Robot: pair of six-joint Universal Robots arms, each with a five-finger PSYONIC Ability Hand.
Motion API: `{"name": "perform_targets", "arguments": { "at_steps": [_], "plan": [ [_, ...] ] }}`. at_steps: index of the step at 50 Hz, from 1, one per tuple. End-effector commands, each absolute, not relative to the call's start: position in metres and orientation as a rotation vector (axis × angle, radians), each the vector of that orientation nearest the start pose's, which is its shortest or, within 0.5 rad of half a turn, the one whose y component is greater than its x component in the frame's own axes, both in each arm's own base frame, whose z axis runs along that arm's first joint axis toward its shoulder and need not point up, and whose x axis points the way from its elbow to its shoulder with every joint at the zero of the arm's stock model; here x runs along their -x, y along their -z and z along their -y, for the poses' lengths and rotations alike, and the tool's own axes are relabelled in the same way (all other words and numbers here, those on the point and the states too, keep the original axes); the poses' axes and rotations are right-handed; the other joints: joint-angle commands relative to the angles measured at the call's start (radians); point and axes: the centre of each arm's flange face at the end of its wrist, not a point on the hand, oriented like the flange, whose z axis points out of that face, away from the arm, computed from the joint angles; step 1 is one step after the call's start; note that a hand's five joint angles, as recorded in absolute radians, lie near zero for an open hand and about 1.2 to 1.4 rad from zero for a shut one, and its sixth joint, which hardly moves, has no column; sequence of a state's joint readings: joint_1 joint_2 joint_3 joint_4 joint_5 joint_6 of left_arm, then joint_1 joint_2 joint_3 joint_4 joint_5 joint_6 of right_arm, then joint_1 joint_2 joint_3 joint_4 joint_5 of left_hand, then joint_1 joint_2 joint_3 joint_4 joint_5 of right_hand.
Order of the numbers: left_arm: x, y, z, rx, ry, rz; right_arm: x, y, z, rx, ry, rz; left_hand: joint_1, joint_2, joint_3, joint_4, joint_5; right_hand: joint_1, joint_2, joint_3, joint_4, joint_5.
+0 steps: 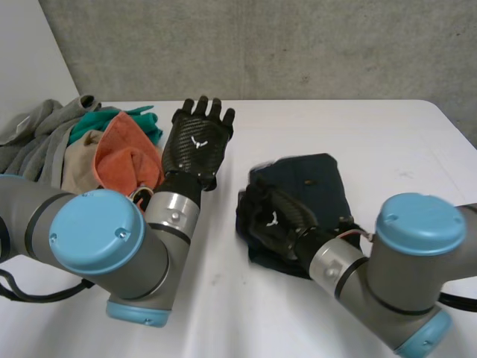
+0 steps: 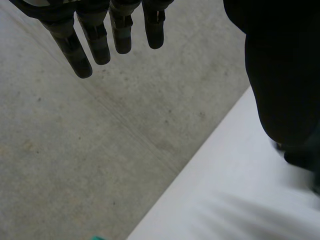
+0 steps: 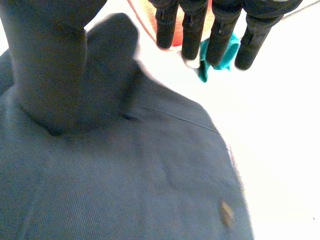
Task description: Fold the laundry.
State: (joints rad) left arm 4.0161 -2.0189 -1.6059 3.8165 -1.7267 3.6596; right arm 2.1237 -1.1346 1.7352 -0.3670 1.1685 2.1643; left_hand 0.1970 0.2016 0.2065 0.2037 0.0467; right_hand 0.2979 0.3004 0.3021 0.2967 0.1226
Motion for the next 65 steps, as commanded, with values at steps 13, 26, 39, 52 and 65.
{"name": "perform_targets", "arguments": {
  "at_steps": [13, 26, 39, 52, 65],
  "plan": [
    [0.408, -0.211, 0.222, -1.201, 2.563, -1.976, -0.194, -0.232, 0.286, 0.74, 1.86, -2.134, -0.022, -0.027, -0.032, -0.029, -0.047, -0.123, -0.126, -0.128, -0.122, -0.123],
    [0.421, -0.157, 0.205, -1.361, 2.184, -2.383, -0.221, -0.164, 0.309, 0.805, 1.427, -2.308, 0.019, 0.015, 0.01, 0.013, -0.005, -0.123, -0.126, -0.128, -0.122, -0.123],
    [0.403, -0.126, 0.201, -1.419, 1.835, -2.384, -0.233, -0.125, 0.313, 1.072, 1.384, -2.366, 0.005, 0.0, -0.005, -0.002, -0.019, -0.123, -0.126, -0.128, -0.122, -0.123],
    [0.4, -0.189, 0.205, -1.355, 2.055, -2.304, -0.221, -0.188, 0.304, 0.975, 1.76, -2.273, -0.022, -0.026, -0.031, -0.028, -0.046, -0.123, -0.126, -0.128, -0.122, -0.123],
    [0.386, -0.279, 0.18, -1.735, 2.469, -2.234, -0.185, -0.165, 0.283, 0.434, 1.546, -2.408, -0.019, -0.023, -0.028, -0.025, -0.043, -0.123, -0.126, -0.128, -0.122, -0.123]
  ]
}}
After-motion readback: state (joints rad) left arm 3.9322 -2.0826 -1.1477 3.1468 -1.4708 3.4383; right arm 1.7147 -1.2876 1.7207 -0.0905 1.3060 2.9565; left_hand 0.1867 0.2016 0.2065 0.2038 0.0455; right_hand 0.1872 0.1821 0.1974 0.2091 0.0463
